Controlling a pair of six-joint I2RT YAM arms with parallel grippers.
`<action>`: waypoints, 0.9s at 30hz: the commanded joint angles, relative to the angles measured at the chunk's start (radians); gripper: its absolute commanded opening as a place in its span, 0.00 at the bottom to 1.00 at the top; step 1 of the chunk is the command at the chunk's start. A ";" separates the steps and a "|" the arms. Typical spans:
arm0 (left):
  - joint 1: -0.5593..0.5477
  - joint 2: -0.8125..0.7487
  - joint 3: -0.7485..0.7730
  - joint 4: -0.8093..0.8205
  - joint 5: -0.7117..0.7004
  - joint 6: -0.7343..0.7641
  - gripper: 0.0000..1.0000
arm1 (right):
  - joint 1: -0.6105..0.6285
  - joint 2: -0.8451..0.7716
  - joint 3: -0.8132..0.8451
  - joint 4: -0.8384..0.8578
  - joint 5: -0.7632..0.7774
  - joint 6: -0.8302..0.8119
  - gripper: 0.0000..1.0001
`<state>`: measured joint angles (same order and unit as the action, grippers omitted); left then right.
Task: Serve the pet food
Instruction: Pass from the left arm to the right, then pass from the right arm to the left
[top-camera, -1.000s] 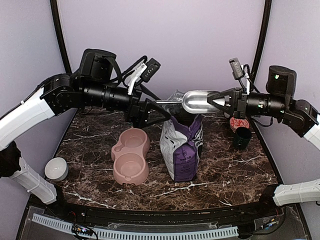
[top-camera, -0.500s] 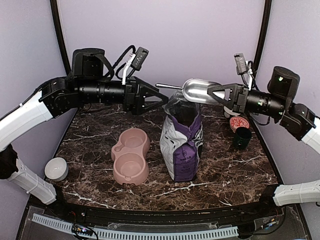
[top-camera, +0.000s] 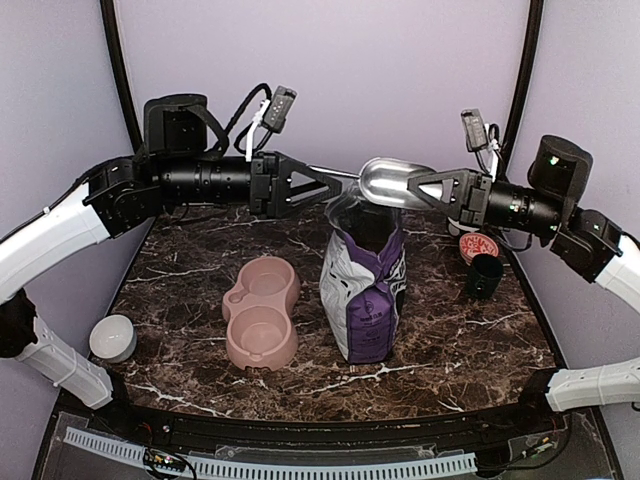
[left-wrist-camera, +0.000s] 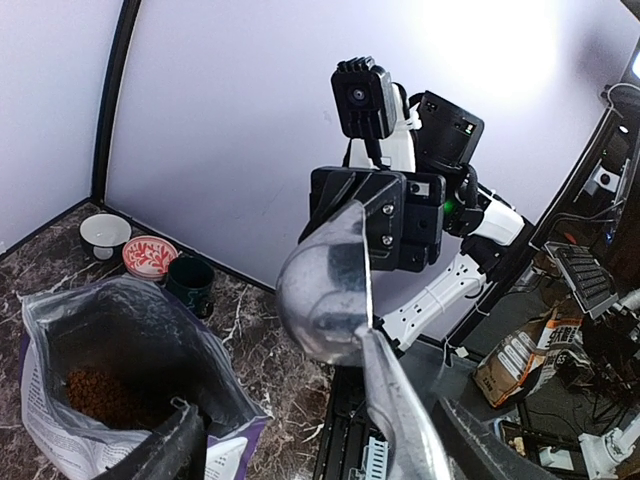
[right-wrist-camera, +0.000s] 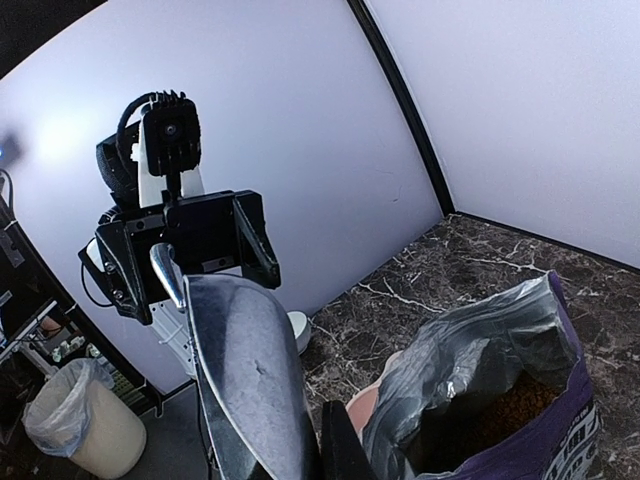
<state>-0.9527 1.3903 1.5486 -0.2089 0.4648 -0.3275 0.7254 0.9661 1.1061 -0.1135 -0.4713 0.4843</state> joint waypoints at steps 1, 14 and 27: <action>0.003 0.000 -0.016 0.050 0.033 -0.027 0.78 | -0.003 0.000 -0.002 0.078 -0.020 0.021 0.00; 0.003 0.017 -0.019 0.053 0.055 -0.030 0.72 | -0.003 0.012 -0.007 0.084 -0.036 0.034 0.00; 0.003 0.035 -0.016 0.072 0.086 -0.037 0.67 | -0.003 0.028 0.004 0.087 -0.051 0.034 0.00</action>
<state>-0.9527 1.4315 1.5471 -0.1818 0.5224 -0.3561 0.7254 0.9958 1.1046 -0.0956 -0.5026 0.5110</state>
